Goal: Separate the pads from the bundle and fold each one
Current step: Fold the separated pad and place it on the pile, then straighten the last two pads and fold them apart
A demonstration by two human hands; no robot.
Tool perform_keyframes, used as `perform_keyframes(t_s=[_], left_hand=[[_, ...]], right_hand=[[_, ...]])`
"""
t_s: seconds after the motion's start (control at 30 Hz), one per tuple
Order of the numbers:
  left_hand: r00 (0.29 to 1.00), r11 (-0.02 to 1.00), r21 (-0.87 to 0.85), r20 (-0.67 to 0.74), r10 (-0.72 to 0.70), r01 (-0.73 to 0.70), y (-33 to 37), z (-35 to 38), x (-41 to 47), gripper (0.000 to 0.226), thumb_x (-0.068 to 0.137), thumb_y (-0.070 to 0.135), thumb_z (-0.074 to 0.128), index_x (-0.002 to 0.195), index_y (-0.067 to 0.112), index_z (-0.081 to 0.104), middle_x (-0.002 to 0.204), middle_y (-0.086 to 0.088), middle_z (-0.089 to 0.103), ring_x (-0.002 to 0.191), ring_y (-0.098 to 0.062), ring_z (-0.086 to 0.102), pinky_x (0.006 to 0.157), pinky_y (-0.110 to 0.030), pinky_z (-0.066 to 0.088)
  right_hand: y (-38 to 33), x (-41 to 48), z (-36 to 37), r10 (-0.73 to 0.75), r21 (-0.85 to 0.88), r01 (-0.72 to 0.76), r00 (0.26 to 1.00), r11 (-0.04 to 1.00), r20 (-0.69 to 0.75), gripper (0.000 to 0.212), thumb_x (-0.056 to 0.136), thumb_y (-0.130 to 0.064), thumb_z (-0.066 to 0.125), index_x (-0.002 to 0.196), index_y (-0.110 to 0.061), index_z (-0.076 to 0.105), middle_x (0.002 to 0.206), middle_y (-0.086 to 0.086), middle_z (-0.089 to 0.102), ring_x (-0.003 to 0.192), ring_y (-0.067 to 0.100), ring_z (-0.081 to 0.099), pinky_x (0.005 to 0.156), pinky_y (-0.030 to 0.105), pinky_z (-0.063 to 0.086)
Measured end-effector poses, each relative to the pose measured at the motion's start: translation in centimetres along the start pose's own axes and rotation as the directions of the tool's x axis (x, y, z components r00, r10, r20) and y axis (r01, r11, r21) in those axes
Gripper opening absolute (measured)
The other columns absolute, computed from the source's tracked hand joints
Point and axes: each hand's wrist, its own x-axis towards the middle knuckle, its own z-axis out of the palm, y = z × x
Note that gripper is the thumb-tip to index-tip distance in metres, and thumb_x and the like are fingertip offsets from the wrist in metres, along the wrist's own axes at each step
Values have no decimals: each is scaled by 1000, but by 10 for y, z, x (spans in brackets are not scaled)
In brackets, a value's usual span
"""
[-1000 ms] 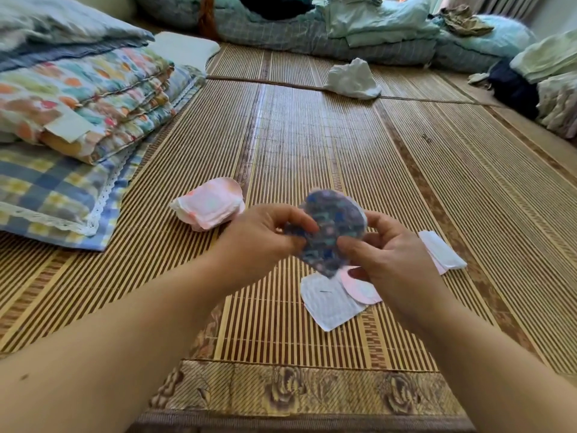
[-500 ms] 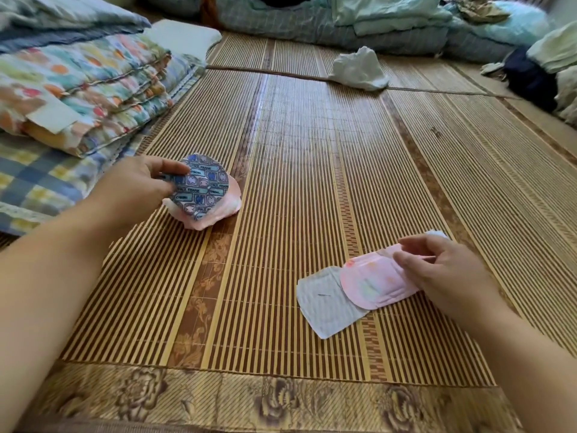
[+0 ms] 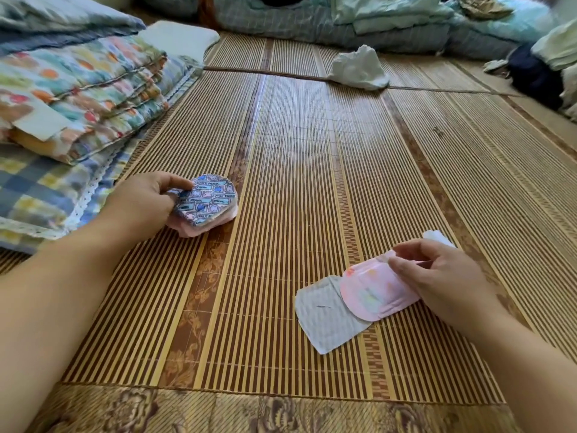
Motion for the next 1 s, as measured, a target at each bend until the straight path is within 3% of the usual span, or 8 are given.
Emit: perform_keyframes(t_s=[0.1, 0.23, 0.37, 0.43, 0.57, 0.73, 0.87, 1.0], left_hand=[[998, 998, 67, -52, 19, -15, 6, -4, -4, 18, 92, 14, 53, 95, 27, 64, 79, 3, 64, 59, -11, 58, 48, -27, 41], [978, 973, 211, -167, 127, -90, 26, 1, -23, 25, 85, 21, 62, 110, 20, 65, 125, -17, 51, 115, -32, 50, 92, -42, 43], [927, 906, 220, 184, 326, -362, 69, 45, -91, 55, 82, 44, 65, 133, 29, 48, 136, 2, 43, 130, -18, 37, 106, -37, 32], [872, 872, 257, 385, 304, -417, 82, 67, -119, 70, 81, 57, 58, 142, 33, 33, 141, 10, 38, 133, -12, 31, 107, -33, 30], [876, 808, 461, 464, 133, -367, 83, 85, -136, 80, 75, 74, 48, 140, 29, 35, 138, 3, 37, 126, -21, 33, 104, -43, 33], [848, 825, 426, 517, 116, -373, 83, 82, -134, 29, 79, 62, 57, 89, 35, 57, 104, 7, 44, 103, -16, 39, 91, -41, 41], [834, 839, 364, 523, 176, -405, 86, 75, -129, 23, 89, 48, 54, 78, 27, 53, 87, 7, 54, 81, -11, 52, 71, -31, 46], [836, 941, 197, 533, 133, -276, 84, 61, -120, 19, 92, 39, 53, 77, 27, 53, 75, 5, 60, 65, -8, 55, 51, -21, 37]], right_hand=[[1, -1, -3, 7, -17, -8, 1000, 1000, -24, 27, 83, -35, 64, 107, -22, 67, 89, -21, 61, 83, -5, 56, 67, 18, 43], [0, -6, -5, -6, -158, 7, 1000, 987, 3, 36, 82, -32, 68, 117, -23, 63, 97, -11, 60, 87, 6, 55, 63, 13, 37], [-10, -12, -2, 11, -305, 25, 993, 952, 116, 40, 79, -35, 71, 117, -24, 64, 123, -3, 59, 96, 7, 49, 84, 25, 41], [-15, -14, -2, 41, -356, 17, 987, 934, 154, 35, 77, -40, 71, 110, -27, 68, 128, -4, 57, 102, 10, 53, 87, 28, 41], [-28, -29, -3, 114, -395, -17, 968, 919, 223, 31, 74, -44, 73, 100, -28, 70, 119, -7, 56, 101, 13, 56, 84, 30, 46], [-27, -49, -6, 167, -329, -67, 944, 942, 286, 32, 75, -39, 74, 103, -27, 67, 101, -7, 63, 81, 5, 59, 65, 20, 50], [-7, -48, -20, 282, -433, -202, 951, 878, 126, 66, 67, -48, 77, 126, -28, 52, 125, 4, 51, 109, 21, 52, 96, 40, 47], [6, -46, -38, 388, -431, -299, 912, 852, 134, 80, 61, -46, 81, 132, -27, 49, 129, 7, 48, 110, 23, 52, 94, 38, 44]])
